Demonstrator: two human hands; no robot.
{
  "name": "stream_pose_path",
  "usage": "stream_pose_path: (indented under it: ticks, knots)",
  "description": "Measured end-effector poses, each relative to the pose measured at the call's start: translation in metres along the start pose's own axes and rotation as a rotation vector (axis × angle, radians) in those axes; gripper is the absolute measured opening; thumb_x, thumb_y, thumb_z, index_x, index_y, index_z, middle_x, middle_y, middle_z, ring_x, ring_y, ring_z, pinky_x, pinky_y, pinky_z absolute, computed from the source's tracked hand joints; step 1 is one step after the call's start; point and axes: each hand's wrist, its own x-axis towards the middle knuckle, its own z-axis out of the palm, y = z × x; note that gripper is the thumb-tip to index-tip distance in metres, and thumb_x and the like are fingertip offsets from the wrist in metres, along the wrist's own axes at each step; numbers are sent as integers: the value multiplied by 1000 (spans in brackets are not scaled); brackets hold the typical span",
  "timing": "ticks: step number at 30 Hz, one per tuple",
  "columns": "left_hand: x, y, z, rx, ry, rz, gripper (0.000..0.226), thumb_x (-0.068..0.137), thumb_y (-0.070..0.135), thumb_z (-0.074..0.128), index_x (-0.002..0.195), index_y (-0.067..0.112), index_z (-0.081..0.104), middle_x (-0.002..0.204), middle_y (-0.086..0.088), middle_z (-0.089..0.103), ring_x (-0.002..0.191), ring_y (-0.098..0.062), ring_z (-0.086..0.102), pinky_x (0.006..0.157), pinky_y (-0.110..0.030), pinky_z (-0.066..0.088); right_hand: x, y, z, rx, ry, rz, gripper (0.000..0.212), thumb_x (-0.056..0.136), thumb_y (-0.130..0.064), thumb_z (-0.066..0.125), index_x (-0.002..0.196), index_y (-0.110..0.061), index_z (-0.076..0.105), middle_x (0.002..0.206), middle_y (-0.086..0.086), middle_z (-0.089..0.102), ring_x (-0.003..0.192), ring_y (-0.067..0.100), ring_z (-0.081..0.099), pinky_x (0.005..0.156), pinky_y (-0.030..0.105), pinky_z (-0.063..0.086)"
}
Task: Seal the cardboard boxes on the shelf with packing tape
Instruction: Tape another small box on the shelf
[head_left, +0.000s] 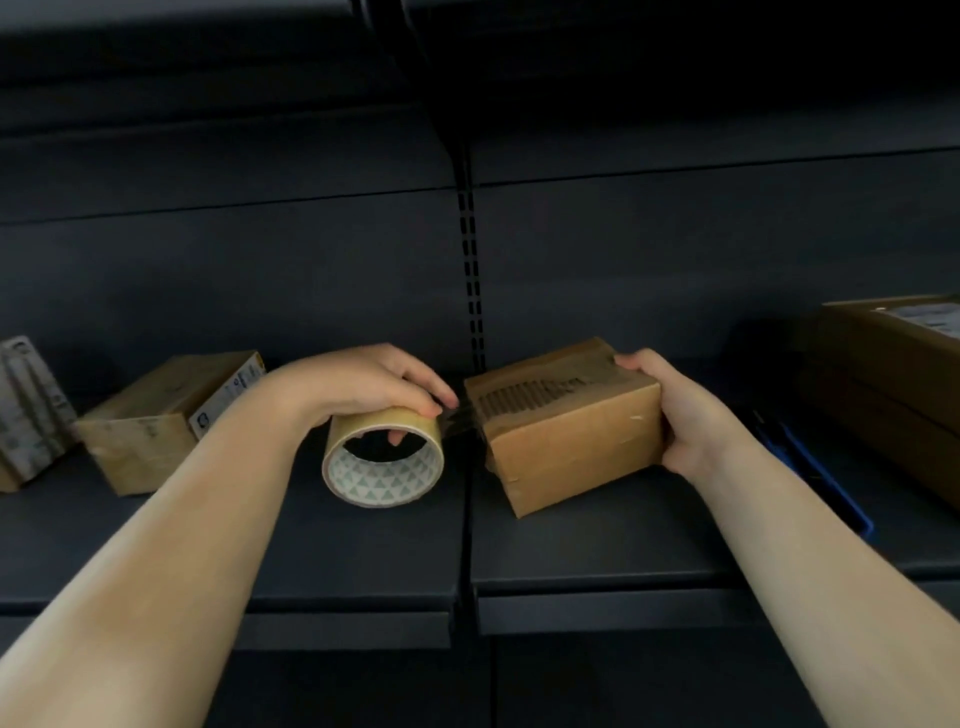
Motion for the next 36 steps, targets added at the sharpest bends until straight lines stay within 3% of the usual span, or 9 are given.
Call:
stream_pose_path:
  ticks: [6,12,14,16,21,26,30,33,36]
  knots:
    - [9,5,13,45,-115,-15,22,88,16,55,98,29,70,65,-9,65,49,-4,57,57,-14,43,2,-3,-8,-215,63,-118,35,76,-33,70,107,-16,64,103,5,65,99,22,57,85,39,48]
    - [10,0,18,12,-150,-18,19,87,19,55,95,28,69,89,-4,72,79,-13,66,83,-43,52,-13,-23,6,-1207,365,-724,44,83,-23,66,126,-21,58,127,4,60,116,24,55,98,35,42]
    - [6,-3,20,-23,-127,-11,15,86,21,58,94,26,70,94,-1,70,78,-13,64,68,-38,58,-30,-10,26,-1363,364,-1062,37,87,-23,60,123,-21,60,125,5,62,114,26,58,102,40,39]
    - [2,-4,23,-111,-109,1,12,87,17,59,93,20,69,85,2,67,67,-7,61,52,-24,50,-44,10,44,-1431,126,-1190,42,87,-43,49,122,-22,61,124,1,63,115,21,59,104,44,35]
    - [-3,-10,23,-284,36,59,16,84,8,61,87,22,70,87,4,69,86,-13,63,80,-28,49,-35,36,54,-1400,23,-1092,58,82,-60,35,118,-24,64,123,-1,64,118,18,57,100,42,38]
    - [-7,-5,47,-617,46,38,25,87,12,60,111,17,56,100,-5,70,84,-15,64,62,-22,51,-4,26,39,-1257,-201,-1073,55,85,-54,29,130,-33,51,139,-9,49,135,14,35,111,43,16]
    - [-4,10,72,-756,84,88,41,86,17,62,120,33,46,103,-3,68,96,-18,64,77,-28,52,12,15,25,-1022,-392,-867,30,91,-46,39,121,-49,41,140,-18,33,141,9,14,117,44,2]
    - [0,19,85,-827,137,108,47,85,18,63,123,38,44,103,5,60,93,-14,62,75,-29,53,12,11,23,-992,-401,-800,32,98,-28,40,119,-52,39,145,-15,30,142,7,6,117,45,0]
    - [4,23,92,-876,181,108,48,84,18,65,123,39,45,110,5,57,97,-17,62,80,-33,53,-2,7,18,-972,-339,-754,37,95,-40,40,131,-41,38,147,-14,29,140,4,9,116,32,3]
